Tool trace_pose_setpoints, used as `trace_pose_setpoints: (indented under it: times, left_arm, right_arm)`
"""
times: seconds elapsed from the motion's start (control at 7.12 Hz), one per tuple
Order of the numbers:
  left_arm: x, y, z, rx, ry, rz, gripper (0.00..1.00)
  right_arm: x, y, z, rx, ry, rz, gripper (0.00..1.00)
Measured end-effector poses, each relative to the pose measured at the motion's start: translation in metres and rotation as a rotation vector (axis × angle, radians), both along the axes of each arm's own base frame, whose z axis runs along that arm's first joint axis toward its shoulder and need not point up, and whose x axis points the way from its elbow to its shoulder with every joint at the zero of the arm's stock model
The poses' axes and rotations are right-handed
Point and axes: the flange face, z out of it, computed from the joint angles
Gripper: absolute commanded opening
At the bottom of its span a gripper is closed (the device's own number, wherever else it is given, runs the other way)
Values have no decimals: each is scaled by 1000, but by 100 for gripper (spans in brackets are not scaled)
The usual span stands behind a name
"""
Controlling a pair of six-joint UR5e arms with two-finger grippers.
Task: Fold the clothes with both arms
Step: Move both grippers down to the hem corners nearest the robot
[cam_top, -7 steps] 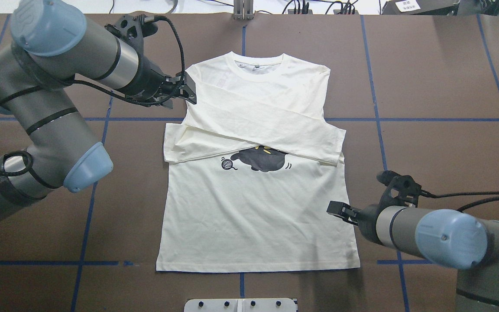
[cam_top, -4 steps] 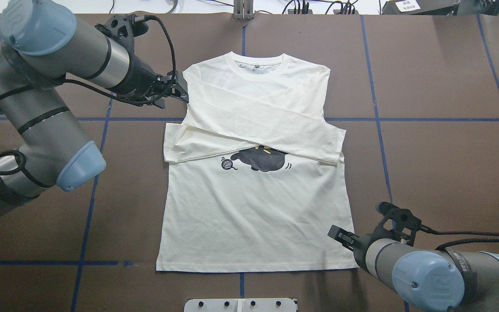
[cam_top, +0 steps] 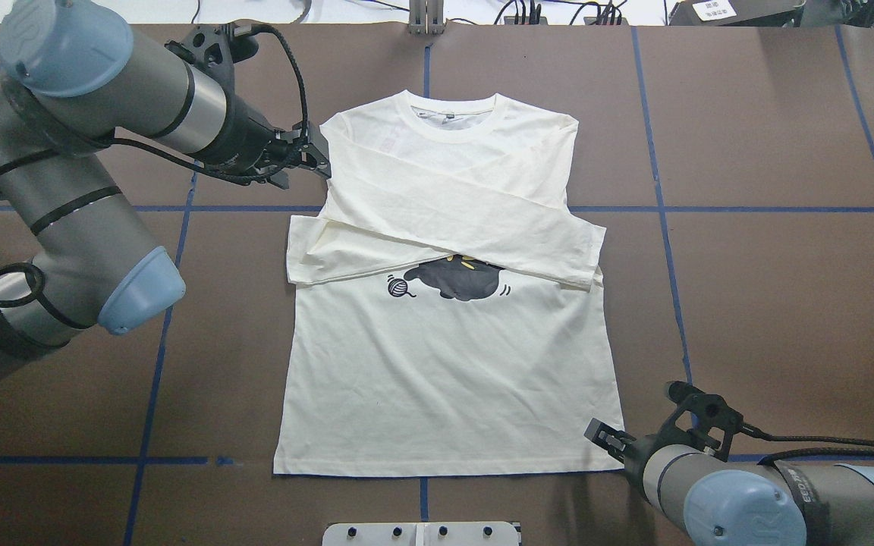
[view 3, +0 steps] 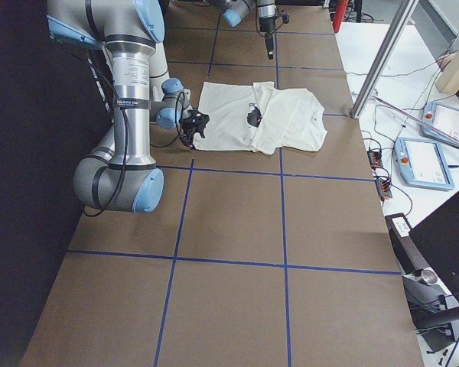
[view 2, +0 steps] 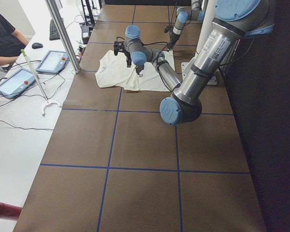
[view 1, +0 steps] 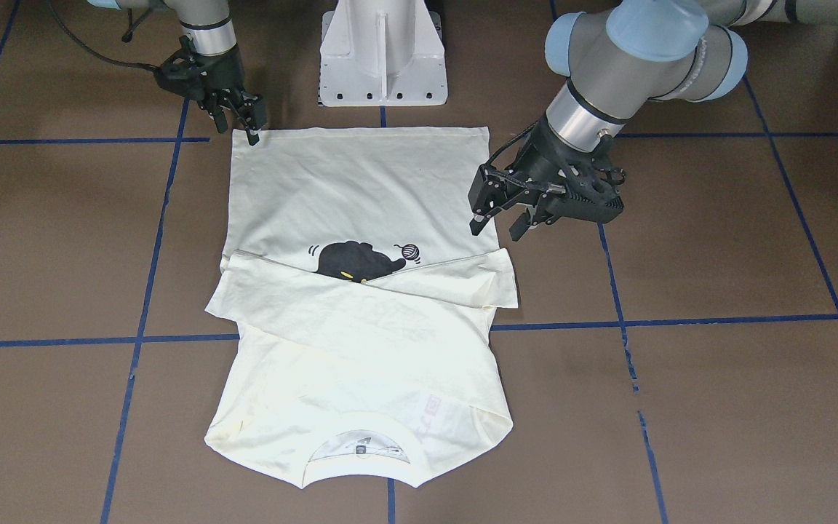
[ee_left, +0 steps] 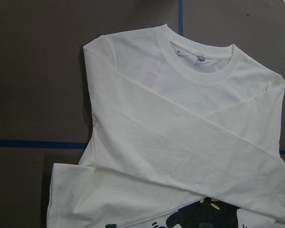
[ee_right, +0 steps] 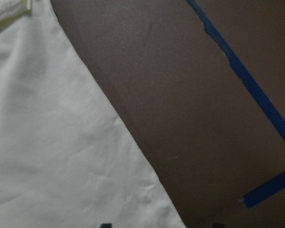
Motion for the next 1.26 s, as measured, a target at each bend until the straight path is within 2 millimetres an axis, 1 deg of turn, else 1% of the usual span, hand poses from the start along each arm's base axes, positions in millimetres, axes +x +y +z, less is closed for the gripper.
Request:
trace_pose_setpoints:
  times: [0.14,0.28,0.42,0.56,0.7,0.84,1.26]
  left_arm:
    - [0,0,0,-8,3,-3,67]
    - [0,1,0,-12,4,-4,67]
    - [1,1,0,-13,4,-4,67]
    - [1,1,0,-14,4,-5,67]
    - [1,1,0,-15,3,-4,67]
    - [1,1,1,-15,2,-4,67]
    - [1,1,1,-15,2,-5,68]
  right_arm:
    - [-1,5,5,-3,9,-9,62]
    - [-2,9,8,-4,16,-15,59]
    - [-4,11,11,-4,23,-21,59]
    - [-5,13,14,-4,29,-25,51]
    - [-7,16,15,-4,32,-30,10]
    - [-8,17,16,-5,33,-34,0]
    - [-9,20,13,-4,25,-42,0]
